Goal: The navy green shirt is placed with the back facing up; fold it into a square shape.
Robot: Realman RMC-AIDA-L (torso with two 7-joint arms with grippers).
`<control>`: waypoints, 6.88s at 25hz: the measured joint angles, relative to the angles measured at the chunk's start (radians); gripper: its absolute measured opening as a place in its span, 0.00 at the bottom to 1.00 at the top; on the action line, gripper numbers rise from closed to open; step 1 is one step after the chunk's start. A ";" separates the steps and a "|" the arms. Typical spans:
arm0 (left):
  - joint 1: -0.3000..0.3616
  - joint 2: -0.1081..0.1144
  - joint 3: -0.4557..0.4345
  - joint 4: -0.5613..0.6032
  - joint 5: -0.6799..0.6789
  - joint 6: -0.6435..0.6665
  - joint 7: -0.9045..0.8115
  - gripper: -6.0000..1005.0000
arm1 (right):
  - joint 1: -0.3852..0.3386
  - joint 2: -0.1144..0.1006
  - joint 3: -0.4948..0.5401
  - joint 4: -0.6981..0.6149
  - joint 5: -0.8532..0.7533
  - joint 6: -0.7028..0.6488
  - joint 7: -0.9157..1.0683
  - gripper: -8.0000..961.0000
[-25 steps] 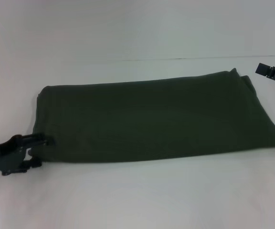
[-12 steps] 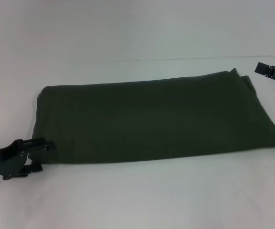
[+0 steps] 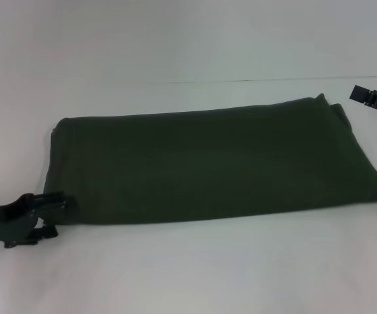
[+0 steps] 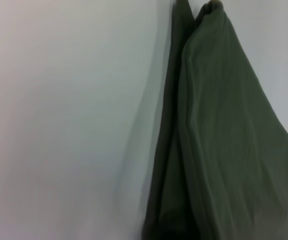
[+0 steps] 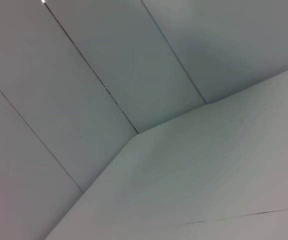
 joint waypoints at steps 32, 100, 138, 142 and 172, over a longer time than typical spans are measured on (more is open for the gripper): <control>-0.071 -0.001 0.006 0.008 0.000 -0.052 0.025 0.87 | -0.004 0.000 0.000 0.000 0.000 0.000 0.000 0.96; 0.030 -0.048 -0.409 0.113 -0.215 0.468 0.372 0.04 | 0.005 0.046 -0.010 0.014 0.049 0.004 -0.043 0.96; -0.135 -0.184 -0.370 -0.275 -0.361 0.080 0.736 0.80 | -0.044 -0.081 -0.152 0.001 0.054 -0.025 0.166 0.96; -0.114 -0.162 -0.346 -0.206 -0.353 -0.029 0.696 0.87 | -0.039 -0.101 -0.212 0.001 0.054 -0.018 0.233 0.96; -0.041 -0.146 0.001 -0.089 -0.351 -0.328 0.693 0.93 | -0.038 -0.078 -0.208 0.014 0.056 0.055 0.248 0.96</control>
